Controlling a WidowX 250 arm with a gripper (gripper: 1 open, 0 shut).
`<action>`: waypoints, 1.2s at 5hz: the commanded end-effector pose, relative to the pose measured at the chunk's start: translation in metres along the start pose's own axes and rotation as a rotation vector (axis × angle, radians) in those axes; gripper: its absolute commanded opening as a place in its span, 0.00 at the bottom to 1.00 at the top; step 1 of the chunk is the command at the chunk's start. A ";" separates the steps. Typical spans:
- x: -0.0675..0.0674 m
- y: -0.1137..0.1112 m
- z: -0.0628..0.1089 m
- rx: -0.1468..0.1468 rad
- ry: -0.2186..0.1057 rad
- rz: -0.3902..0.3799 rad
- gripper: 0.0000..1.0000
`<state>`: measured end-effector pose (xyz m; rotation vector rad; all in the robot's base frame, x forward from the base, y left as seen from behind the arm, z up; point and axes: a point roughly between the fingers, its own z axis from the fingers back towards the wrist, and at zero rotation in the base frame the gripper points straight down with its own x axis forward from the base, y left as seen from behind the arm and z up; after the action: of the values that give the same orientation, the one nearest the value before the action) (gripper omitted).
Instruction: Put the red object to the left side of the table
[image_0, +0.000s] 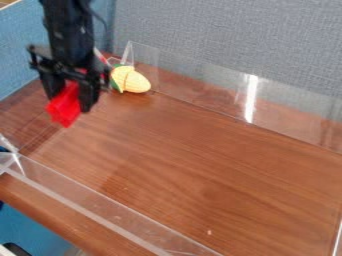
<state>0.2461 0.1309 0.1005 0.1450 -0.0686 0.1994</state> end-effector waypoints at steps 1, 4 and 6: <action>0.005 -0.006 0.011 0.005 -0.050 0.015 0.00; 0.005 0.018 -0.015 0.040 -0.012 0.076 0.00; 0.011 0.033 -0.028 0.030 -0.003 0.074 0.00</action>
<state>0.2452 0.1614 0.0639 0.1521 -0.0226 0.2669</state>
